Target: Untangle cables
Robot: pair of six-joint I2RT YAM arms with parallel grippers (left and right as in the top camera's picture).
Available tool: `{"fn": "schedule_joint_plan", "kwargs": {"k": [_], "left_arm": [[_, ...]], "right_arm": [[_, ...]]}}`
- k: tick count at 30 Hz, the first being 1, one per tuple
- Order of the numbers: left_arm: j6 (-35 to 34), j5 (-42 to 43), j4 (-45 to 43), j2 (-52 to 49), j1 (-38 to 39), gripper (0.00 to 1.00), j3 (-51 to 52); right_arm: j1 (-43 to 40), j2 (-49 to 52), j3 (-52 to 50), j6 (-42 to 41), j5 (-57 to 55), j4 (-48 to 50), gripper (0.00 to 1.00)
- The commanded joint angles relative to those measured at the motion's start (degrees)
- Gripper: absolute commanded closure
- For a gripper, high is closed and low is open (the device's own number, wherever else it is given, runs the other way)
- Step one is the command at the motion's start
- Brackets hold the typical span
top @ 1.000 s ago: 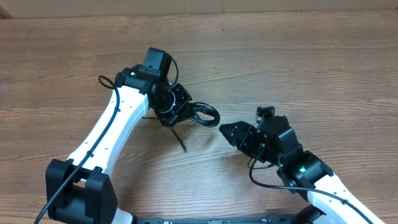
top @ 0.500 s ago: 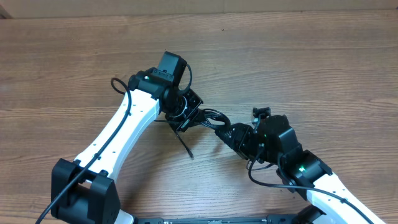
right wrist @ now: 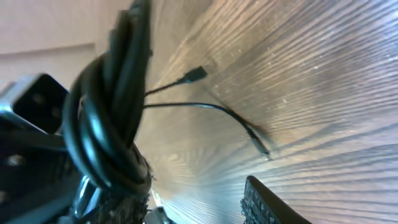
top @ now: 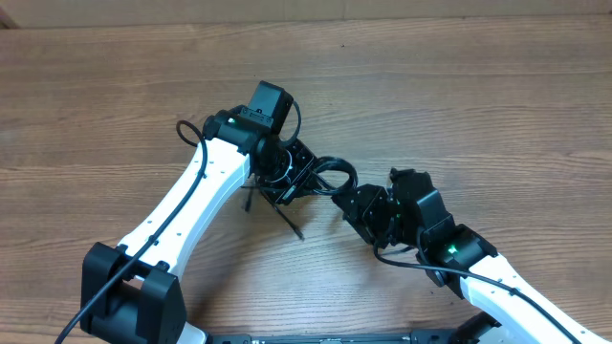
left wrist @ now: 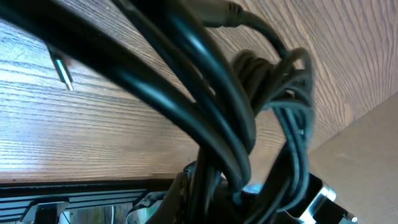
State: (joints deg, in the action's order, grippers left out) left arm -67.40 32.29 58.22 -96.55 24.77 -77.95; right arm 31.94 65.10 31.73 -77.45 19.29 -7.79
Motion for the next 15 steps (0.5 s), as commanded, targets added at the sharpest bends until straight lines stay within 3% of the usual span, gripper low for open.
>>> {"fn": "schedule_joint_plan", "kwargs": {"k": [1,5,10,15], "left_arm": [[2.3,2.7,1.1,0.3,1.5,0.96,0.2],[2.3,2.7,1.1,0.3,1.5,0.96,0.2],[7.6,4.0,1.2,0.3,1.5,0.96,0.2],[16.4,6.7,3.3,0.3,1.5,0.96,0.2]], "right_arm": [[-0.2,0.0,1.7,-3.8,-2.6,3.4,0.51],[-0.2,-0.6,1.7,-5.0,-2.4,5.3,0.5],[-0.2,-0.7,1.7,-4.6,-4.8,9.8,0.46],[-0.2,-0.7,1.7,7.1,-10.6,12.9,0.46]]}}
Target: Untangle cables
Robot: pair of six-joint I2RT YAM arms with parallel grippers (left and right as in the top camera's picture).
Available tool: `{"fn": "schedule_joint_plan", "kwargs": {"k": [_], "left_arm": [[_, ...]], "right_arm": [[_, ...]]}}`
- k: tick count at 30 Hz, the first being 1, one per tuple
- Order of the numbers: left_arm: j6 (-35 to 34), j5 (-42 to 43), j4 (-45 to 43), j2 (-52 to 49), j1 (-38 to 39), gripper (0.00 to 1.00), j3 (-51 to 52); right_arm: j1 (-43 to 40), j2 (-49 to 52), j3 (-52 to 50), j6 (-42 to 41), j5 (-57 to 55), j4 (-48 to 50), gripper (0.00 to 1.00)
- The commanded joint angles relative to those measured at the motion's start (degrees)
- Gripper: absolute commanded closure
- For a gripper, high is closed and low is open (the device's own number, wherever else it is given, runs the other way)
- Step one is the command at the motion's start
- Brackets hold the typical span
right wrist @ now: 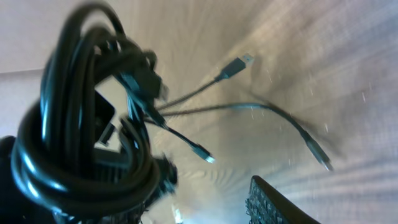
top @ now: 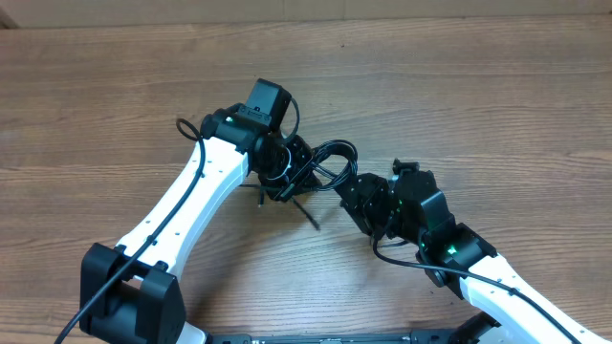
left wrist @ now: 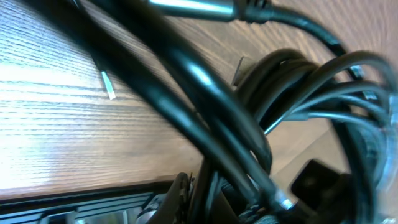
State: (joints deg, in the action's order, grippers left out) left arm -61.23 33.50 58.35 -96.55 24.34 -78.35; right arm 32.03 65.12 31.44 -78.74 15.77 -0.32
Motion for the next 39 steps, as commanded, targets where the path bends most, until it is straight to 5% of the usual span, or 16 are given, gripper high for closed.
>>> {"fn": "schedule_joint_plan", "kwargs": {"k": [1,9,18,20,24,32,36,39], "left_arm": [[12.2,5.6,3.7,0.3,1.8,0.96,0.6],[23.9,13.4,6.3,0.3,1.8,0.96,0.6],[32.3,14.9,6.6,0.3,1.3,0.96,0.6],[33.2,14.6,7.0,0.3,0.3,0.96,0.6],[35.2,13.9,7.9,0.3,-3.3,0.96,0.6],[38.3,9.6,11.4,0.3,-9.1,0.96,0.6],[35.6,9.6,10.2,0.3,-12.0,0.96,0.6],[31.4,9.6,9.7,0.3,-12.5,0.96,0.6]], "right_arm": [[-0.3,-0.7,2.0,12.9,-7.2,7.0,0.46],[-0.3,-0.7,2.0,37.0,-6.2,16.7,0.2],[-0.3,-0.7,2.0,46.1,-3.6,14.6,0.3],[-0.3,-0.7,2.0,46.1,-3.5,12.5,0.42],[-0.3,-0.7,2.0,46.2,-8.4,6.7,0.96],[-0.3,-0.7,2.0,36.9,-23.8,-6.6,0.96],[-0.3,-0.7,2.0,33.5,-20.2,-11.9,0.95],[-0.3,-0.9,2.0,34.2,-11.6,-12.1,0.74]]}}
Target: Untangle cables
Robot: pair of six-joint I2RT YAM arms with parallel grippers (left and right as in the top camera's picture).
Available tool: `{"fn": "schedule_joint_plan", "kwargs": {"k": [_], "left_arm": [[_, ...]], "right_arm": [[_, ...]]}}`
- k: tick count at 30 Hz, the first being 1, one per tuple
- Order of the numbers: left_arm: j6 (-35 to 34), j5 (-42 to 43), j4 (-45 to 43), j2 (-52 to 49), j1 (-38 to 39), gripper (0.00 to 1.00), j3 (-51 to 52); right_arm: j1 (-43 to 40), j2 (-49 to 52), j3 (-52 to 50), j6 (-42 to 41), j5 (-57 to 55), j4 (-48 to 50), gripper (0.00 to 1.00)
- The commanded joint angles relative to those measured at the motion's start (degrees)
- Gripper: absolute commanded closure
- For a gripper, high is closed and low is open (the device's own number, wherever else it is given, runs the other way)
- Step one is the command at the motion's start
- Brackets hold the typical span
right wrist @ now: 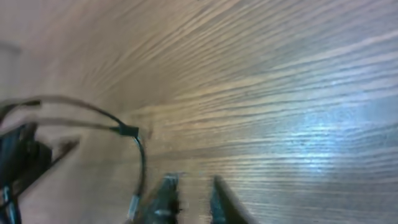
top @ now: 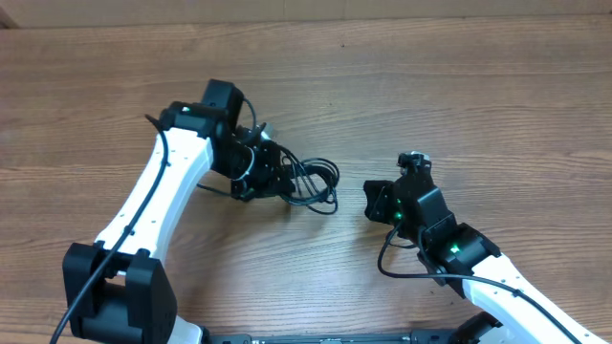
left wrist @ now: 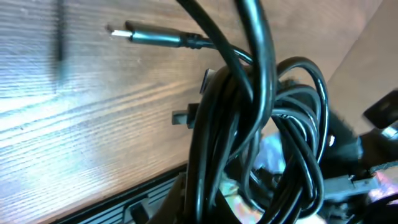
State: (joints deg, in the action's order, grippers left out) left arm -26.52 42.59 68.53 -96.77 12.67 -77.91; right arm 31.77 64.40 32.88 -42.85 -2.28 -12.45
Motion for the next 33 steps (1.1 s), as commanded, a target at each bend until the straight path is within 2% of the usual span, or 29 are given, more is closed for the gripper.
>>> {"fn": "schedule_joint_plan", "kwargs": {"k": [1,6,9,13,19,23,28,33], "left_arm": [[-4.6,0.5,-0.8,0.5,-1.0,0.96,0.2],[-10.6,0.4,-2.6,0.5,-1.0,0.96,0.2],[-15.5,-0.2,-3.1,0.5,-1.0,0.96,0.2],[-24.6,-3.3,-2.4,0.5,-1.0,0.96,0.2],[-36.0,-2.7,-1.4,0.5,-1.0,0.96,0.2],[-37.9,-0.3,-1.2,0.5,-1.0,0.96,0.2],[-38.8,2.2,-0.8,0.5,-0.9,0.96,0.2],[-41.9,1.7,-0.5,0.5,0.5,0.96,0.2]], "right_arm": [[-0.1,-0.3,0.6,-1.7,8.5,-0.1,0.7],[0.0,-1.1,0.6,-1.8,21.8,0.3,0.65],[0.1,-1.2,0.6,-6.0,28.9,2.4,0.57],[0.1,-1.2,0.6,-8.3,35.0,4.7,0.56],[1.7,-1.2,0.6,-7.0,29.9,5.5,0.54],[4.1,-1.2,0.6,-6.3,20.2,6.9,0.52],[6.1,-1.1,0.6,-11.5,10.4,8.7,0.52],[6.4,-0.9,0.6,-12.5,9.4,14.0,0.52]]}}
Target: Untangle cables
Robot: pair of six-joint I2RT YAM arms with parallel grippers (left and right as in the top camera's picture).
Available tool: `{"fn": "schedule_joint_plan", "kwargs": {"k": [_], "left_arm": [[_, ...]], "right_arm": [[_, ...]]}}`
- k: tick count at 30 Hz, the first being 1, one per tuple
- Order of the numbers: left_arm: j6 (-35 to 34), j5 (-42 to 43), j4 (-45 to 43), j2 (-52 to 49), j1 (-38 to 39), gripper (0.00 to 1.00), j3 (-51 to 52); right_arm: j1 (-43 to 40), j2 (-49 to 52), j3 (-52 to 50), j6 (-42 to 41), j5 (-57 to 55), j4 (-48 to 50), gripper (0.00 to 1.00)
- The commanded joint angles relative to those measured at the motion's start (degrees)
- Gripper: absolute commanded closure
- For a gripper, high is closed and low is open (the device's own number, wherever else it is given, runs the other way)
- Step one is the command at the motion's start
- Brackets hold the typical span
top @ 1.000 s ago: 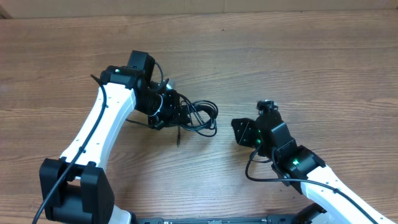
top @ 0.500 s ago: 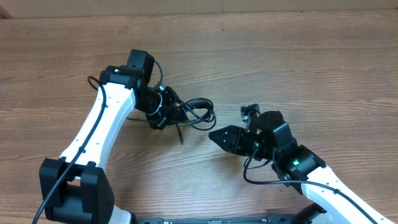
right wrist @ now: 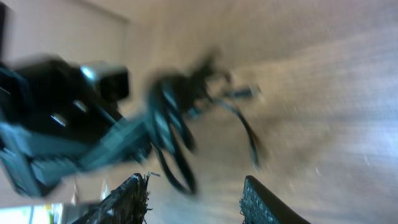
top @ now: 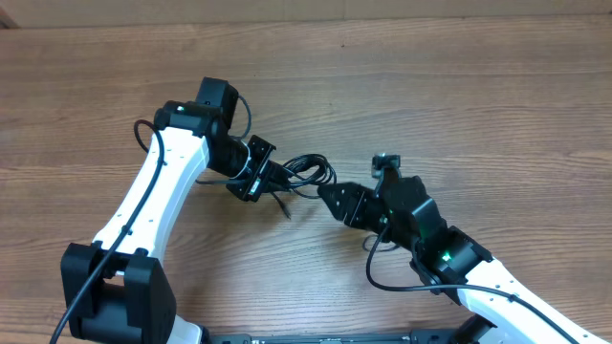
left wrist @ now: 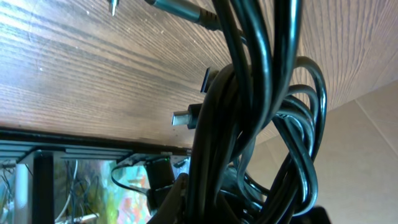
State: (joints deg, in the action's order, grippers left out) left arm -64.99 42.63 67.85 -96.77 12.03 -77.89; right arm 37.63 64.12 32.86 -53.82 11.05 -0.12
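Observation:
A knotted bundle of black cables [top: 301, 173] hangs at the middle of the table, with my left gripper [top: 258, 178] shut on its left side. The left wrist view is filled with the looped cables [left wrist: 249, 124]; a metal plug [left wrist: 181, 118] sticks out to the left and another plug [left wrist: 180, 8] points away at the top. One loose end [top: 285, 210] trails down toward the table. My right gripper [top: 332, 199] is just right of the bundle, open and empty. Its blurred view shows the bundle [right wrist: 171, 121] ahead of the spread fingers [right wrist: 127, 198].
The wooden table [top: 478, 96] carries nothing else in view. Both white arms reach in from the near edge, the left arm [top: 163, 210] along the left side and the right arm [top: 469, 272] from the lower right.
My right gripper was shut and empty well to the right of the bundle; it is now open and close to the bundle's right side. The left gripper still holds the bundle, slightly shifted.
Both grippers first held the cable bundle together at mid table, and still did half a second later with several ends hanging free. Then the right gripper had let go and stood back while the left held the bundle further left. Now the right is open beside it.

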Motion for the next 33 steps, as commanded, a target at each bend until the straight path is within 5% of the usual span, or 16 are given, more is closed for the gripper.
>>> {"fn": "schedule_joint_plan", "kwargs": {"k": [1,23,33], "left_arm": [[-3.7,1.8,0.1,0.5,1.5,0.96,0.2],[-5.9,2.9,-3.6,0.5,3.7,0.96,0.2],[-5.9,3.1,-3.6,0.5,5.6,0.96,0.2]], "right_arm": [[0.6,-0.5,0.6,-1.5,-4.6,1.9,0.52],[0.6,4.5,0.6,-1.5,-4.8,0.5,0.48],[0.6,4.5,0.6,-1.8,-3.4,7.5,0.48]]}}
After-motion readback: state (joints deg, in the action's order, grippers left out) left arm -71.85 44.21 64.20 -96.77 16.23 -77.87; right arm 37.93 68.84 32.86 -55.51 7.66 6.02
